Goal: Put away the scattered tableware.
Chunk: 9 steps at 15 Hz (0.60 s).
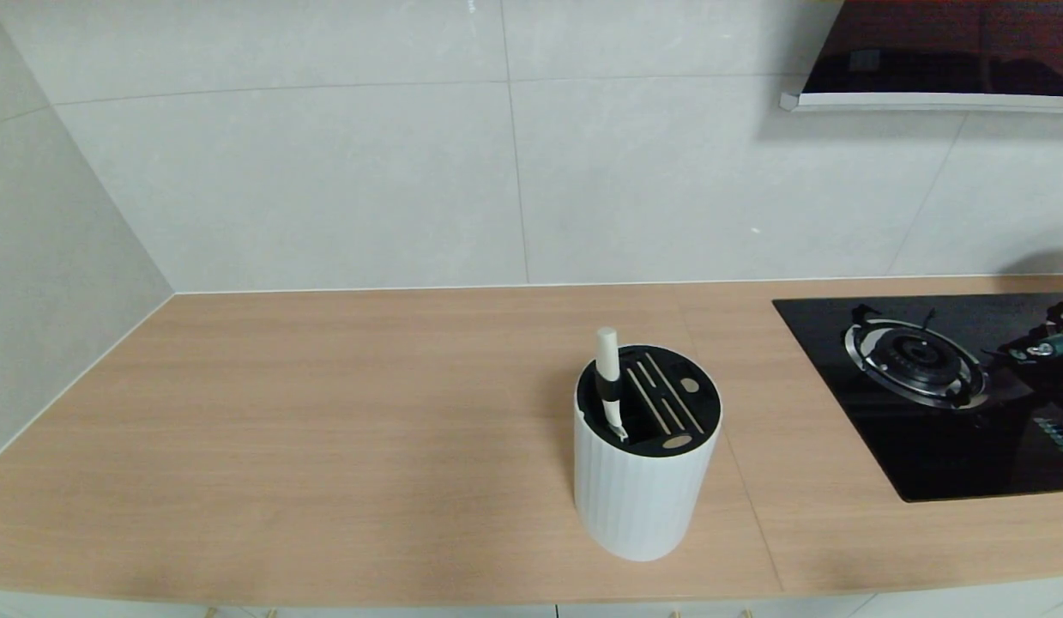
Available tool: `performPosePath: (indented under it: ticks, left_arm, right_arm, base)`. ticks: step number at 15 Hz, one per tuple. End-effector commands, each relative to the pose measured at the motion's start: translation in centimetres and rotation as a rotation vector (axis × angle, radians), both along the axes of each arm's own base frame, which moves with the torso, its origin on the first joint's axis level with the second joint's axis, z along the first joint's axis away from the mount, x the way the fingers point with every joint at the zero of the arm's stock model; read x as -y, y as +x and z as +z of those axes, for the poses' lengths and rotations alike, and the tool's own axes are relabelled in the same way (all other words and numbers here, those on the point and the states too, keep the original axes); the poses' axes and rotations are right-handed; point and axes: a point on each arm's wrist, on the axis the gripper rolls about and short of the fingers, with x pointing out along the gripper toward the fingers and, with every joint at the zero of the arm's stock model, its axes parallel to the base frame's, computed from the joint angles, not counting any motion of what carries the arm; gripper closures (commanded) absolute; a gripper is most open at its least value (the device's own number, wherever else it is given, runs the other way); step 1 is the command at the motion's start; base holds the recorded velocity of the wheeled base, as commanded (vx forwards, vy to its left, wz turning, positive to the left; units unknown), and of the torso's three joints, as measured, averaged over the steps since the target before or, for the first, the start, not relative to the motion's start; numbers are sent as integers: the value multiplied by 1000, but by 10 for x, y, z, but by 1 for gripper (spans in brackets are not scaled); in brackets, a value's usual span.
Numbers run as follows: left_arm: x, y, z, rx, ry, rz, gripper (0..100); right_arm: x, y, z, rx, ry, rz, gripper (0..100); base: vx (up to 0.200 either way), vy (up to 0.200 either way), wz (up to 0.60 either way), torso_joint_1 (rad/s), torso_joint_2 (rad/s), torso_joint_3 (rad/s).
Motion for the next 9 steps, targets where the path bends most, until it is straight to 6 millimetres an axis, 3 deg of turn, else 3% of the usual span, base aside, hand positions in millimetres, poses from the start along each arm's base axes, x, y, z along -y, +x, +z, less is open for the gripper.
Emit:
performPosePath:
  ticks: [1,4,9]
  left_arm:
    - [3,1,-3,-29,25,-117,0]
    - [4,0,-4,-47,92,-166,0]
    - [4,0,-3,-36,2,-166,0]
  right_arm:
    - [0,0,-1,-9,-12,5,0]
    - [0,0,-1,-8,8,7,0]
    - [0,0,-1,-8,12,7,0]
  base:
    - [0,0,0,0,0,0]
    - [0,0,0,0,0,0]
    - [0,0,0,0,0,0]
